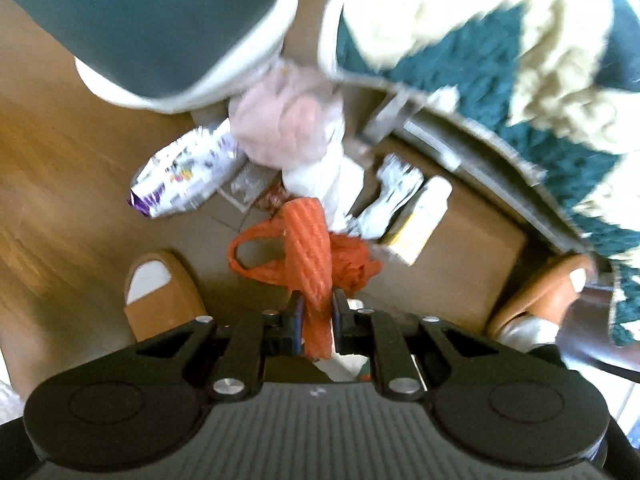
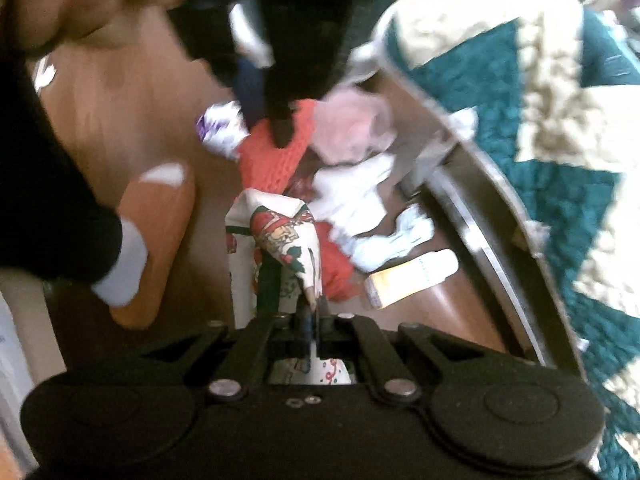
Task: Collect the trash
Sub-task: 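Carry the orange net and printed wrapper with both tools over the teal wastebasket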
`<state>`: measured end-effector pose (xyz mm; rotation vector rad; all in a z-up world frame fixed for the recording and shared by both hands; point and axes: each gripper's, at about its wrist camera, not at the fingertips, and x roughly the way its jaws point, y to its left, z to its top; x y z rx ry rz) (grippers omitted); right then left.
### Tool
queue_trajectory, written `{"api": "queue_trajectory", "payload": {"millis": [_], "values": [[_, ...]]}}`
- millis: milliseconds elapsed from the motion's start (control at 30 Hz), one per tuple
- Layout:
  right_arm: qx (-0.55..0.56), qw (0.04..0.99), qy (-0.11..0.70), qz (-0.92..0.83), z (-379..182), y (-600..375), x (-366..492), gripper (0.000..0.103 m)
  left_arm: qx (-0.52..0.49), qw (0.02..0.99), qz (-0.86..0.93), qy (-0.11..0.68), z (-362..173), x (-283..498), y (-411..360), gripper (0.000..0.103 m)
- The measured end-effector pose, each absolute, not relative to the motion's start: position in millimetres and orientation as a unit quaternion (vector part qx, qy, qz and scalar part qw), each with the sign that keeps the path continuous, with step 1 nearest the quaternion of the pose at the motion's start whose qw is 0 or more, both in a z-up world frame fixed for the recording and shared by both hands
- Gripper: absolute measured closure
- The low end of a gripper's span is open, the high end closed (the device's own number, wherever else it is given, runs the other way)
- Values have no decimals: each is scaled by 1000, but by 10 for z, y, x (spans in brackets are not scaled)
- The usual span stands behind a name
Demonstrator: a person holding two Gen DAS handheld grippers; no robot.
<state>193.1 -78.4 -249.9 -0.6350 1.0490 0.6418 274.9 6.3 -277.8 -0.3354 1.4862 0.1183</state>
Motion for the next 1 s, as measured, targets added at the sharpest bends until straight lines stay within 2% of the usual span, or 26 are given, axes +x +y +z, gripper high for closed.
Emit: {"api": "queue_trajectory", "payload": {"millis": [433,1000], "values": [[-266,851,375,254,-1262,-911,1719,102,-155,831,46,533,-1345,2357,437,89],[-202,916,247,242,265,-545,1981,102,-144,906,20,398,10,2232,865,89]]}}
